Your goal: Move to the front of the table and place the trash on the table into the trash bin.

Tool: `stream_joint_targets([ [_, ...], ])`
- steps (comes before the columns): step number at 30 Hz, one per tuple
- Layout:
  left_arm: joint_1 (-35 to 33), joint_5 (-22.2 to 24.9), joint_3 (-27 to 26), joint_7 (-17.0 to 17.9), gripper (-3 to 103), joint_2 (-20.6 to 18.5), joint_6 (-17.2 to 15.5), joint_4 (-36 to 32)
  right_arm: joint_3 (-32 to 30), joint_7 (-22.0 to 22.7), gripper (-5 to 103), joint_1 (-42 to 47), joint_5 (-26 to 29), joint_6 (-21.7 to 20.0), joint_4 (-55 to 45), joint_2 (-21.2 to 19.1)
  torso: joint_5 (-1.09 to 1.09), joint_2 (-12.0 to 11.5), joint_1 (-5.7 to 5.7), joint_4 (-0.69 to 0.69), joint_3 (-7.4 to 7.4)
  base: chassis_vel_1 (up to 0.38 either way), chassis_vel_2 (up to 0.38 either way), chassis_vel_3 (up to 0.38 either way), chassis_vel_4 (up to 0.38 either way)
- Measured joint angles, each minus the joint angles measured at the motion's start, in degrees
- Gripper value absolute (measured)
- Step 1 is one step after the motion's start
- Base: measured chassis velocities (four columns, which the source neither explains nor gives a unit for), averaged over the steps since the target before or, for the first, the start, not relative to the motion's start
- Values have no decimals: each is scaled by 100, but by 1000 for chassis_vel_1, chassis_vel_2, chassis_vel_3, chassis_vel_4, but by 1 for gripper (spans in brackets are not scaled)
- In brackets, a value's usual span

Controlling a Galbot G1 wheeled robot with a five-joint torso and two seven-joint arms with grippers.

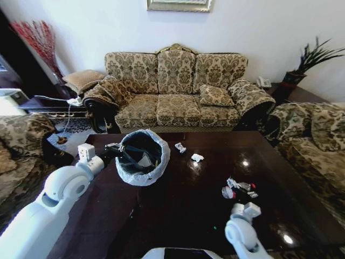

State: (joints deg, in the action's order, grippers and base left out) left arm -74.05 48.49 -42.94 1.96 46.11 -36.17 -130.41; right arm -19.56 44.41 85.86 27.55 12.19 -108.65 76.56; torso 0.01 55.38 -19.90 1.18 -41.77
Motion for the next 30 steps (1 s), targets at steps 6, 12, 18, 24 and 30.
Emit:
stream_joint_targets([
  [6,-14,77,-22,-16,2,5,50,-1,58,639,100,-307,248,-70,233,213,-2,0,0,6,0,-9,-4,-3,-5],
  [12,-14,85,-22,-16,2,52,71,-29,100,854,100,-490,1026,-119,388,-157,0,0,0,2,0,0,0,0,0],
  [18,-24,84,-1,-16,2,106,74,-74,60,854,103,-583,1333,-189,535,-184,0,0,0,2,0,0,0,0,0],
  [24,-45,79,-21,-6,2,112,74,-113,66,689,86,-585,1144,-99,686,-176,-2,0,0,3,1,0,0,0,0],
  [30,-53,61,-12,3,2,150,74,-134,65,574,75,-565,1121,-58,737,-175,-2,0,0,3,1,0,0,0,0],
])
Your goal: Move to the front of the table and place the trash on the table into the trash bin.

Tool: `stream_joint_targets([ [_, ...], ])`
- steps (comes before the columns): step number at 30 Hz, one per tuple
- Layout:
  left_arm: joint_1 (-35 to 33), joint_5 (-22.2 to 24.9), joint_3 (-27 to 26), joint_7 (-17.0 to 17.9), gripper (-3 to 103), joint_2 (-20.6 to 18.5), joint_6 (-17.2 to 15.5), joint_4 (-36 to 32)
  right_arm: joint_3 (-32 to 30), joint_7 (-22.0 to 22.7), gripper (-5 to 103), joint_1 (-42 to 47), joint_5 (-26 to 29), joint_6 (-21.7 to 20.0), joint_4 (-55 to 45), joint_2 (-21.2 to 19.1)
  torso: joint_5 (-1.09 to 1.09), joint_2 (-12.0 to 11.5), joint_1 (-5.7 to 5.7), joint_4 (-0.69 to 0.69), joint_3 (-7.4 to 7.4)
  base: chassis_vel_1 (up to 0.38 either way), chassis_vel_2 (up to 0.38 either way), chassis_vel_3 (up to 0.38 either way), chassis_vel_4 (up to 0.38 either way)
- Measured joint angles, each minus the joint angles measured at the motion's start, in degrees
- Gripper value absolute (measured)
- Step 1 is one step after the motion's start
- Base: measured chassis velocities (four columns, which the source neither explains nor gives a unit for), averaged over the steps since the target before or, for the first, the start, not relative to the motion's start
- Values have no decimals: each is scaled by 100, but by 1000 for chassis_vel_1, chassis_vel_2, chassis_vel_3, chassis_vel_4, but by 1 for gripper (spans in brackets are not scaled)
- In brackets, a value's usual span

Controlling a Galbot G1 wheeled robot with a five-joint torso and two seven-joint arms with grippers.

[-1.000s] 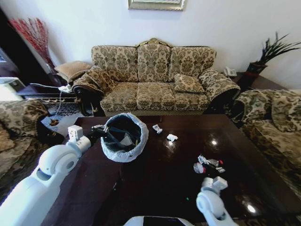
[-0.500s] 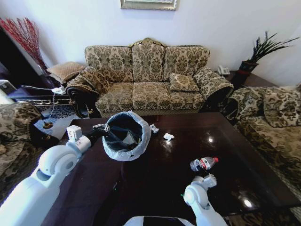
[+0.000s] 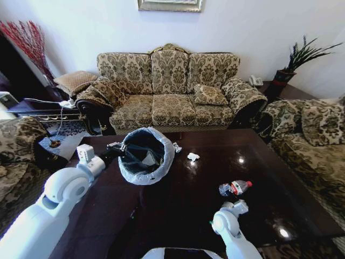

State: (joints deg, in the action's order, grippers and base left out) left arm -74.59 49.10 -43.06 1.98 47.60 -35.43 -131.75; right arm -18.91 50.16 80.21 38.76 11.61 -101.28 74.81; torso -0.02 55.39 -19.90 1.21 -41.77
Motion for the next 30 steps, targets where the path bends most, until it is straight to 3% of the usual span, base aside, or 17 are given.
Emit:
stream_joint_targets([
  [11,-18,-9,3,70,2,40,17,-83,-72,-146,46,-49,-59,4,33,-39,6,-2,0,-2,-2,0,0,0,0],
  [19,-53,-132,63,145,2,242,-22,-233,-351,-687,29,-542,-364,-132,-428,-241,2,-3,-1,-1,-2,0,0,0,0],
  [22,-32,-497,140,378,2,411,-232,-342,-533,-1286,19,-1004,-467,-620,-1017,-277,2,-3,-1,0,-2,0,0,0,0],
  [27,-50,-739,209,618,2,541,-282,-443,-455,-1927,13,-1553,-421,-1077,-1542,-509,-1,-3,-2,1,-2,0,0,0,0],
  [30,-46,-772,256,792,2,657,-292,-513,131,-2500,3,-2140,-153,-1639,-2069,-900,3,-2,-1,-1,-1,0,0,0,0],
])
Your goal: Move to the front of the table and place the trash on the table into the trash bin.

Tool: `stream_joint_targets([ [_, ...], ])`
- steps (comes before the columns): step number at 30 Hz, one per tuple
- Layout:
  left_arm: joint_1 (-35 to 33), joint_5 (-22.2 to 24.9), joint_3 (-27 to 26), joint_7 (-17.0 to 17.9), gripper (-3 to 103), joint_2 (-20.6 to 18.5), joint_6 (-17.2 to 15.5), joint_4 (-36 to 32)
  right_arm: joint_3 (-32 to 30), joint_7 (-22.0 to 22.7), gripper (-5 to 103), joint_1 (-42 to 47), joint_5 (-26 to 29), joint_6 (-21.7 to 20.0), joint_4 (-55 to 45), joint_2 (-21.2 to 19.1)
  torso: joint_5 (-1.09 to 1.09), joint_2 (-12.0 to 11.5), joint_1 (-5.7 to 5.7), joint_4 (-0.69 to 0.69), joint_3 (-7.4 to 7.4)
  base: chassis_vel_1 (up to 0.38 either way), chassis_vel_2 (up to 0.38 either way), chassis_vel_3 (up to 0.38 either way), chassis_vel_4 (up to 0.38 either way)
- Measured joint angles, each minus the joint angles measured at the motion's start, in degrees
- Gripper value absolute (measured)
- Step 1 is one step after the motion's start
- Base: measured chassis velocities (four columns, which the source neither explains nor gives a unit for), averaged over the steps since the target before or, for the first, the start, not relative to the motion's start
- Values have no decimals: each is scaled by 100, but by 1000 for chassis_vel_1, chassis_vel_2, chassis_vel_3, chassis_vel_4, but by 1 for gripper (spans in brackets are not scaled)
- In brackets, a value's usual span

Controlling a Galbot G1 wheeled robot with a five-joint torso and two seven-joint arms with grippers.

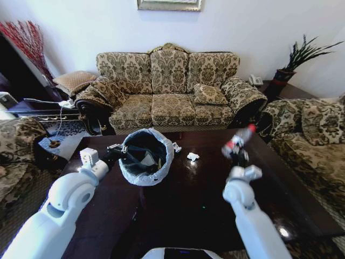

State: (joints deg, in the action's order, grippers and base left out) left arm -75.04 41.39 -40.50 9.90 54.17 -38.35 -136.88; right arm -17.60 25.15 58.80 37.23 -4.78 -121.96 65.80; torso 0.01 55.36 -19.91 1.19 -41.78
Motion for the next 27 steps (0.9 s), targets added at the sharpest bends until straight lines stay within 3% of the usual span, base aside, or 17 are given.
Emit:
stream_joint_targets([
  [1,0,0,0,0,2,0,0,0,0,0,3,0,0,0,0,0,0,0,0,0,0,0,0,0,0],
  [5,-1,3,42,6,2,-8,-18,34,1100,-511,3,-1211,1009,-227,-535,-548,-3,0,0,1,0,0,0,0,0],
  [6,-1,3,42,6,2,-8,-18,34,1100,-511,3,-1211,1009,-227,-535,-548,-3,0,0,1,0,0,0,0,0],
  [8,0,21,51,-19,2,-67,-33,49,1594,-696,3,-1860,1516,-249,-692,-748,-3,0,0,3,0,0,0,0,0],
  [10,8,29,54,-29,2,-92,-40,61,1815,-740,3,-2092,1682,-265,-754,-813,-3,0,0,3,0,0,0,0,0],
  [12,48,48,56,-98,2,-172,-54,128,2461,-735,3,-2599,1962,-449,-945,-1000,-2,0,0,2,0,0,0,0,0],
  [16,67,55,33,-143,2,-193,-93,244,3054,-743,3,-2799,1999,-677,-1202,-1247,-1,1,1,0,0,0,0,0,0],
  [20,49,58,26,-158,2,-192,-108,275,3265,-878,3,-2681,1847,-695,-1264,-1336,-1,2,1,0,0,0,0,0,0],
  [26,68,66,59,-189,2,-166,-133,302,3398,-1389,0,-2379,1128,-804,-1159,-1403,-1,2,1,1,0,0,0,0,0],
  [27,72,66,58,-199,2,-171,-138,305,3326,-1578,4,-2315,1038,-854,-1137,-1444,-1,2,1,1,0,0,0,0,0],
])
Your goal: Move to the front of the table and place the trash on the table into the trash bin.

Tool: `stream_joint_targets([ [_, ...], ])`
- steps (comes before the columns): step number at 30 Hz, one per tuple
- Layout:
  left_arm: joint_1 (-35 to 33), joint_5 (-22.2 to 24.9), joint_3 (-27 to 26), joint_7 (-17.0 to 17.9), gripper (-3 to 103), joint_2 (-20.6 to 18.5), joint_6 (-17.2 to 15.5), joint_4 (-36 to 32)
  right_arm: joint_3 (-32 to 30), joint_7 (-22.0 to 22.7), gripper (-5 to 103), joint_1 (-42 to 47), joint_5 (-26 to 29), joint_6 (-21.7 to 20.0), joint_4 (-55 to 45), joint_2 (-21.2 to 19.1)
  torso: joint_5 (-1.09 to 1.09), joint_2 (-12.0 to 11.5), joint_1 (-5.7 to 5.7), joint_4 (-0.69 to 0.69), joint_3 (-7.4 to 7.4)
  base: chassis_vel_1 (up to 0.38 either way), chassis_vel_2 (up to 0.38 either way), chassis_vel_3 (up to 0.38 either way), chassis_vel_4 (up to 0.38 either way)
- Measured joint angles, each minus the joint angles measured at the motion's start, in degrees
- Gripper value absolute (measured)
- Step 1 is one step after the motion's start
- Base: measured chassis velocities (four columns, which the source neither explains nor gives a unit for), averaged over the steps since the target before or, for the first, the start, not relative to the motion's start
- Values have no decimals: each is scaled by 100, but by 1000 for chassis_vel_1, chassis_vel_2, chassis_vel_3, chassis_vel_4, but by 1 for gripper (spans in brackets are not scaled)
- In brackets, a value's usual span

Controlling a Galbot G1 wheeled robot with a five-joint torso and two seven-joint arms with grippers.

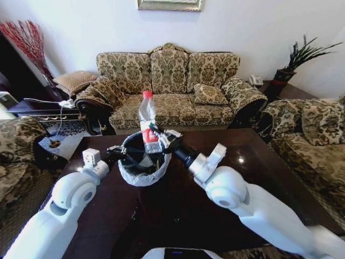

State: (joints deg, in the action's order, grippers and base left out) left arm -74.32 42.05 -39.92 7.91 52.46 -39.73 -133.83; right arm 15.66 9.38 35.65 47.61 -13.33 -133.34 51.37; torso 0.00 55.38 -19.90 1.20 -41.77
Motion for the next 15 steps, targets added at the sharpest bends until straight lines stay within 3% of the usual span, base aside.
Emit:
stream_joint_targets([
  [2,3,1,-7,-40,2,-12,-5,0,-64,-168,10,60,-165,-11,40,-43,0,0,0,0,0,0,0,0,0],
  [6,20,27,-18,-104,2,-56,-11,6,-178,-233,31,271,-328,24,60,-30,1,0,0,0,0,0,0,0,0],
  [8,28,47,-17,-104,2,-62,-12,10,-205,-226,31,343,-337,28,38,-16,1,0,0,0,0,0,0,0,0],
  [14,17,123,-4,-85,2,-64,-12,17,-333,-180,58,643,-445,78,-24,11,1,0,0,0,0,0,0,0,0],
  [15,17,123,-4,-85,2,-64,-12,17,-333,-180,58,643,-445,78,-24,11,1,0,0,0,0,0,0,0,0],
])
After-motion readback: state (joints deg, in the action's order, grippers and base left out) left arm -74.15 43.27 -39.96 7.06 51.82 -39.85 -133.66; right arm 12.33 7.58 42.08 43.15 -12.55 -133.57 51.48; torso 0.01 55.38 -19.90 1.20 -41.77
